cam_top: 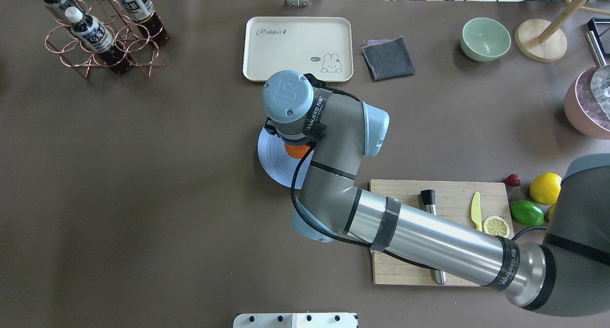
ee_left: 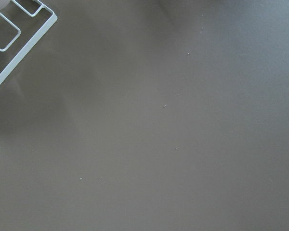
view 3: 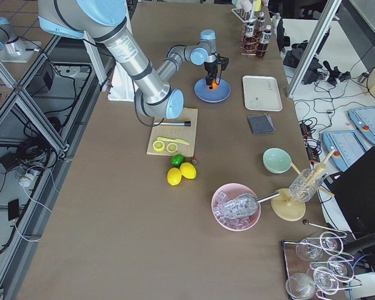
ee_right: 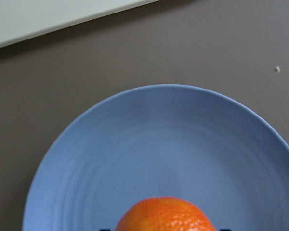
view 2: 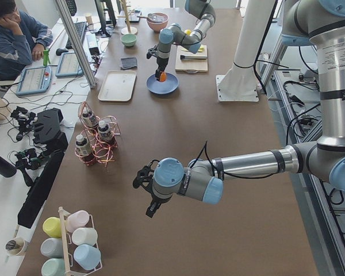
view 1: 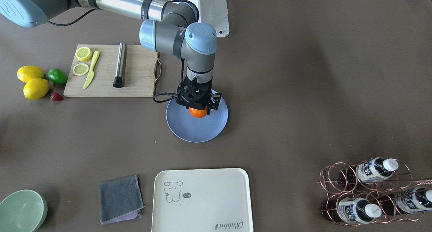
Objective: Pick orange to plate
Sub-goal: 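Carry the orange with the right gripper over the blue plate and release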
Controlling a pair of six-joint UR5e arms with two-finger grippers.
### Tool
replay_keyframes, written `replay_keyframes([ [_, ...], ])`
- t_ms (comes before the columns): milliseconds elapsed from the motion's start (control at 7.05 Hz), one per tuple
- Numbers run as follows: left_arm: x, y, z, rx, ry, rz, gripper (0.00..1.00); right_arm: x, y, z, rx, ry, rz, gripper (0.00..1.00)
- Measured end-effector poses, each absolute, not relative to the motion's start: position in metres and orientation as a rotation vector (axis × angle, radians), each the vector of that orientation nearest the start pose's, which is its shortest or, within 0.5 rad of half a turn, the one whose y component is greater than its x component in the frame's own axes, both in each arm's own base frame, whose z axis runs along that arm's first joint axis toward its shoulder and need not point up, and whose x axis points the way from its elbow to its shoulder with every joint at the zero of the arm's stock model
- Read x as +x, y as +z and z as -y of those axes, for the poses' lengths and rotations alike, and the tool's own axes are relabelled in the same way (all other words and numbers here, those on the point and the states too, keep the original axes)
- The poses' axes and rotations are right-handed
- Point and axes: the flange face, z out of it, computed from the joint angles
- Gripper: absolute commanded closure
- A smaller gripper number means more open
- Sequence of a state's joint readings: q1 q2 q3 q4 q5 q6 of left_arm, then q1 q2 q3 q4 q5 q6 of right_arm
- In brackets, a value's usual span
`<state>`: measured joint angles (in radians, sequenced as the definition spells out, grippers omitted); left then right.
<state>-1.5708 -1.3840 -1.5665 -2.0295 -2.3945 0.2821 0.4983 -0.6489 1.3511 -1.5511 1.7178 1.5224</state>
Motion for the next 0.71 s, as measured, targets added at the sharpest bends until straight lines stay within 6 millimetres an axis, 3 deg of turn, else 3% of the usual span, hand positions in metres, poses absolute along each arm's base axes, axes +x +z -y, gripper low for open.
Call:
replay_keyframes([
  [142,-0.0602,0.6941,0.4201,0.366,0.374,-0.780,0.02,-0.6313,0.1767,0.4715,0.063,0.369,0.730,0.23],
  [284,-0.0602,0.6946,0.4202,0.365,0.374,-0.780,0.02,-0.6334,0.1808,0.4699,0.069,0.363,0.723,0.00],
  [709,-0.0602,0.6954,0.4202,0.364,0.373,-0.780,0.02,-0.6242,0.1754,0.4787,0.104,0.317,0.728,0.00],
])
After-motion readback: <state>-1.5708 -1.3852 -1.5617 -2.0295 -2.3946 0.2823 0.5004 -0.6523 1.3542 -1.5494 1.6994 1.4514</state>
